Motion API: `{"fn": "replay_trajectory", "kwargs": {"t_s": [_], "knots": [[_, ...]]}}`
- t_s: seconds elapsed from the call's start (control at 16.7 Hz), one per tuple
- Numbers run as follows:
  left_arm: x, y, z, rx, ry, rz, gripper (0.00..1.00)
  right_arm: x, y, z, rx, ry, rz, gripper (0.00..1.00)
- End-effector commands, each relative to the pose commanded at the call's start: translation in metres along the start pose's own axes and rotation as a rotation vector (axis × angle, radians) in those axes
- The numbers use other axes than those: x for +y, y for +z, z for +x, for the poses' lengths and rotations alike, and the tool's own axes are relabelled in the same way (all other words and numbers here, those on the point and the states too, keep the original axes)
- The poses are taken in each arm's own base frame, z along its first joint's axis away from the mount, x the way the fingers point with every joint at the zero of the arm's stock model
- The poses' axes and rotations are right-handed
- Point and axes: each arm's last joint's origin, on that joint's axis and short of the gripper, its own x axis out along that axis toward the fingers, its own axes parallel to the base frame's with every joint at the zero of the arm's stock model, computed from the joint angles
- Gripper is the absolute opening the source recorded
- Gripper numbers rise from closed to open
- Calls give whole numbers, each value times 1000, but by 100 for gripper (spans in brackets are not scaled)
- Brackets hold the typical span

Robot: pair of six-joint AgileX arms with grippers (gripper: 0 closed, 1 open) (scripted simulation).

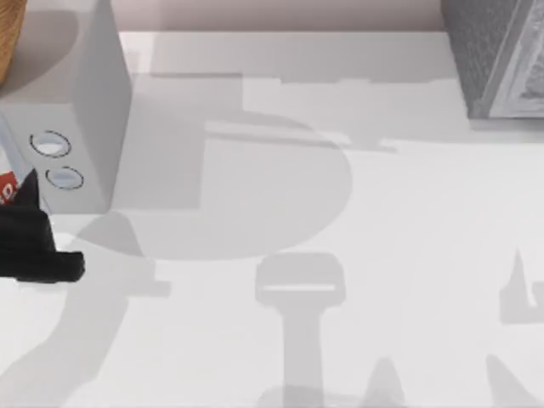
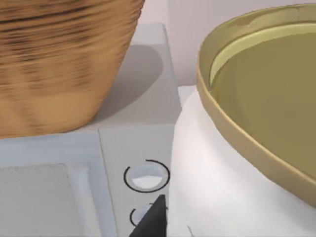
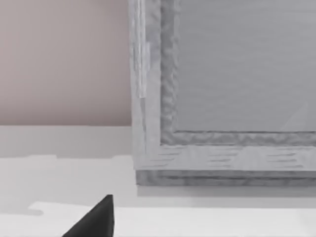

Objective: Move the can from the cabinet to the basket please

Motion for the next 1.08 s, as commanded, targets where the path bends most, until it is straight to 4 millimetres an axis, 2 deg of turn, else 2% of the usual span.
{"fn": "replay_trajectory", "kwargs": {"t_s": [0.3,0.6,0.84,1.08], "knots": [[5,73,13,93,-89,123,0,0,0,0,0,0,0,100],[24,156,52,214,-240,241,0,0,0,0,0,0,0,100],[62,208,98,268,-399,277,0,0,0,0,0,0,0,100],[123,236,140,246,-552,255,0,0,0,0,0,0,0,100]]}}
